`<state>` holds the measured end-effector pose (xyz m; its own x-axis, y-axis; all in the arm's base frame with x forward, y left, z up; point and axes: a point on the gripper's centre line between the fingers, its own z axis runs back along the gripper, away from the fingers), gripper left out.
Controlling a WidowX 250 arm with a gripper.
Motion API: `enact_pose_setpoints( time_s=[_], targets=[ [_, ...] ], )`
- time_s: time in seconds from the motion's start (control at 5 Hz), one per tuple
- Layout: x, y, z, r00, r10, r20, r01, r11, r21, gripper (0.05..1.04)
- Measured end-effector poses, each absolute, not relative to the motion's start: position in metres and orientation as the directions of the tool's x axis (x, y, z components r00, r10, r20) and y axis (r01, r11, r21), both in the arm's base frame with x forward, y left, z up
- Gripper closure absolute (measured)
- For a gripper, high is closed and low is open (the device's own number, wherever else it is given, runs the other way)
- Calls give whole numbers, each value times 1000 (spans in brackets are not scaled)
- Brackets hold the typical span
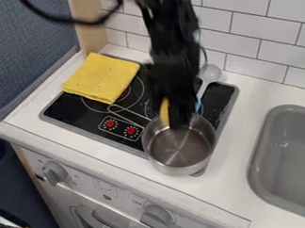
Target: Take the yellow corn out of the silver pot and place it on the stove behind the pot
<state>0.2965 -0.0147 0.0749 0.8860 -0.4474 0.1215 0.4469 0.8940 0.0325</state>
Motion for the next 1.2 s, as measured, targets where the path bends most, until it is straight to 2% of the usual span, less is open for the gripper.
enact_pose_setpoints(
  time_s=[0.2, 0.4, 0.8, 1.0, 1.2],
  targets=[
    [345, 20, 85, 937, -316, 146, 316, 948, 29, 430],
    [374, 37, 56, 958, -268, 106, 266, 964, 32, 430],
    [387, 27, 26, 958, -280, 68, 278, 960, 43, 430],
    [385, 18, 17, 947, -317, 42, 314, 947, 67, 358],
    [383, 24, 16, 948, -318, 31, 315, 946, 73, 102]
  ],
)
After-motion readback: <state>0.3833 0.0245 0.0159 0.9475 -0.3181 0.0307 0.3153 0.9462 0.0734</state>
